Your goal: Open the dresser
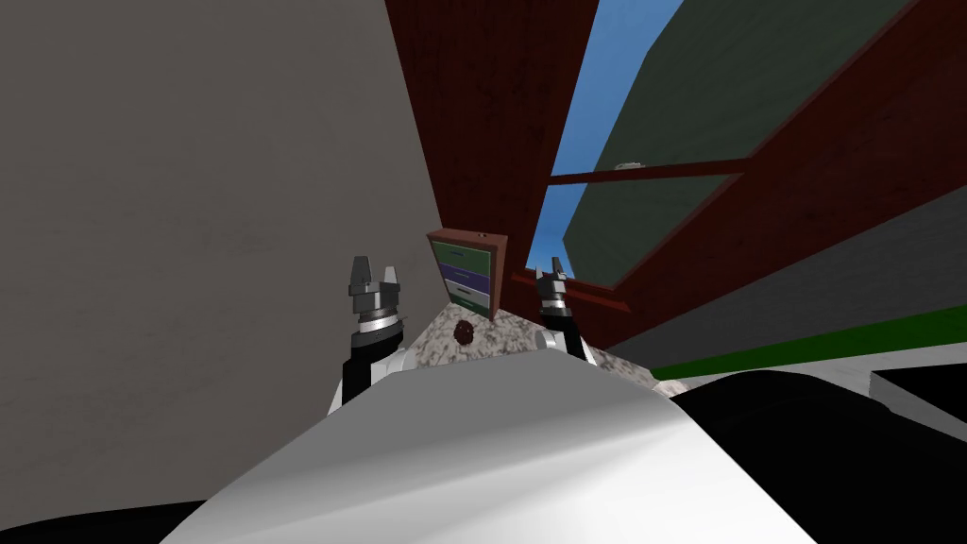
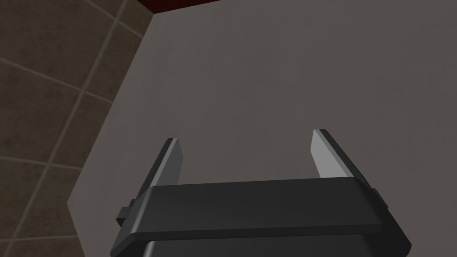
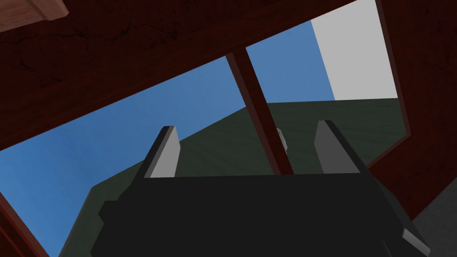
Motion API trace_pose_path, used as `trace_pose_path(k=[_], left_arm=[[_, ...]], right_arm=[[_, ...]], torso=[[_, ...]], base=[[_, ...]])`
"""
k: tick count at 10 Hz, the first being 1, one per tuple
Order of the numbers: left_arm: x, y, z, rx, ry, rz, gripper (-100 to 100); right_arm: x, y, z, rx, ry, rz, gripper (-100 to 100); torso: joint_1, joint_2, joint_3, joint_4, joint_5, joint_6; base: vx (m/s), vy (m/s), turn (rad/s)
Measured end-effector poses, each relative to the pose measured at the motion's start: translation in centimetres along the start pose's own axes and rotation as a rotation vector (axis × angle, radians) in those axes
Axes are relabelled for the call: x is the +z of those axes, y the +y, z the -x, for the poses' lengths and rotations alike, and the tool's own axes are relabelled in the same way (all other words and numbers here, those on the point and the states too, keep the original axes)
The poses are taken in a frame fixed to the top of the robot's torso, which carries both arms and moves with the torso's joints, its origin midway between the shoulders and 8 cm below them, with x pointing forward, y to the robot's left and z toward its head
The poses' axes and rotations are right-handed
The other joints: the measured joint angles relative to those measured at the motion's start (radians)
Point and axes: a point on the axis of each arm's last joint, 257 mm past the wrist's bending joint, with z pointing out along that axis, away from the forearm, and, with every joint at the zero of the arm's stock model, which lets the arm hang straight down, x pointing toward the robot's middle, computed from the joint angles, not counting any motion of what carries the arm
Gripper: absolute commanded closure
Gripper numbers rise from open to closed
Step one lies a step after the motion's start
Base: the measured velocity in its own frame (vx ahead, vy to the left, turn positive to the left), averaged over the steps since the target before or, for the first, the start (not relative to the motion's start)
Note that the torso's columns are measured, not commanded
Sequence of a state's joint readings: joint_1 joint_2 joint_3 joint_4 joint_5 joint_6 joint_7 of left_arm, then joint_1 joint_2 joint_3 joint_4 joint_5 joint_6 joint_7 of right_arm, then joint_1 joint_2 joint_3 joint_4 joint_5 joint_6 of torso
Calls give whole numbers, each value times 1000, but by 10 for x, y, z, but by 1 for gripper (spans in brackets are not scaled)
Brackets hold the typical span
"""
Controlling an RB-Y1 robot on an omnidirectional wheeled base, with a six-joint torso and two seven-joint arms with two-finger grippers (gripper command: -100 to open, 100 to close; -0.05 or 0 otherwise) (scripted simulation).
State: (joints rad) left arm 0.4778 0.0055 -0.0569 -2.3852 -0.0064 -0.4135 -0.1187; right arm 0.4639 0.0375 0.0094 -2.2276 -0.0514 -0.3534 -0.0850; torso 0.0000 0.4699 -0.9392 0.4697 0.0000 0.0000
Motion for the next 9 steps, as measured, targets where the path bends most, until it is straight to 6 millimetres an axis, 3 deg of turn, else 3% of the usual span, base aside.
trace_pose_path(k=[2,3,6,9], left_arm=[[0,0,0,0,0,0,0],[0,0,0,0,0,0,0],[0,0,0,0,0,1,0],[0,0,0,0,0,1,0]], right_arm=[[0,0,0,0,0,0,0],[0,0,0,0,0,0,-100],[-4,-25,-7,-82,83,-69,-100],[-15,-73,-12,-198,161,-194,-100]], torso=[[0,148,-295,148,0,0],[0,221,-443,221,0,0],[2,267,-536,267,1,0],[3,268,-537,268,1,0]], base=[[0,0,0],[7,25,44],[10,69,78],[16,133,116]])
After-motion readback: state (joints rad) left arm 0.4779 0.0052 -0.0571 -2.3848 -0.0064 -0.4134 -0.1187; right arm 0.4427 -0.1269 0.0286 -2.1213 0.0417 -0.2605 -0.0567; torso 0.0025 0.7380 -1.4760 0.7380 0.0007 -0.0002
